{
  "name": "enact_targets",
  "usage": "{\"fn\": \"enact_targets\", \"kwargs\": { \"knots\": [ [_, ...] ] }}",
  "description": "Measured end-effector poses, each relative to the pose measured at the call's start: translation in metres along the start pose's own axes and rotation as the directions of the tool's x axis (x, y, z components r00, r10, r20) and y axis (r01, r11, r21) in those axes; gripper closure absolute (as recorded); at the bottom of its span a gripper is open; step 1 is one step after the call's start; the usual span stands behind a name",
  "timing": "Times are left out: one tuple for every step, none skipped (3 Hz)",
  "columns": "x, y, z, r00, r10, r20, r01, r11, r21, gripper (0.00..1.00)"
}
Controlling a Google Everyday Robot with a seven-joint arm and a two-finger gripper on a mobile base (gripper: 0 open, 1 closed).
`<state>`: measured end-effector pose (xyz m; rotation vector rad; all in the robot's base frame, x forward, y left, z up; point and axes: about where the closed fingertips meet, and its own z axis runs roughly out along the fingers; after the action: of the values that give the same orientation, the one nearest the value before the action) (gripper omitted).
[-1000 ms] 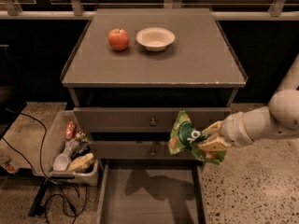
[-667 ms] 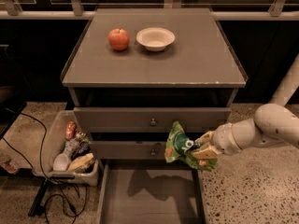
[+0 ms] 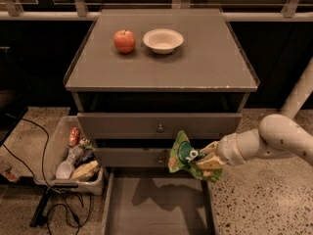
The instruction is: Place green rice chip bag into bottom drawer
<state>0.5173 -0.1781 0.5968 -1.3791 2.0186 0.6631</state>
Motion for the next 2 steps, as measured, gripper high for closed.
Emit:
{"fn": "enact_targets", "kwargs": {
  "knots": [
    [0.024, -0.002, 0.054, 0.999, 0.05, 0.014, -0.051, 0.9985, 0.019, 1.0],
    [0.05, 0.001, 0.095, 0.998, 0.069, 0.002, -0.069, 0.9946, 0.078, 1.0]
  ]
}}
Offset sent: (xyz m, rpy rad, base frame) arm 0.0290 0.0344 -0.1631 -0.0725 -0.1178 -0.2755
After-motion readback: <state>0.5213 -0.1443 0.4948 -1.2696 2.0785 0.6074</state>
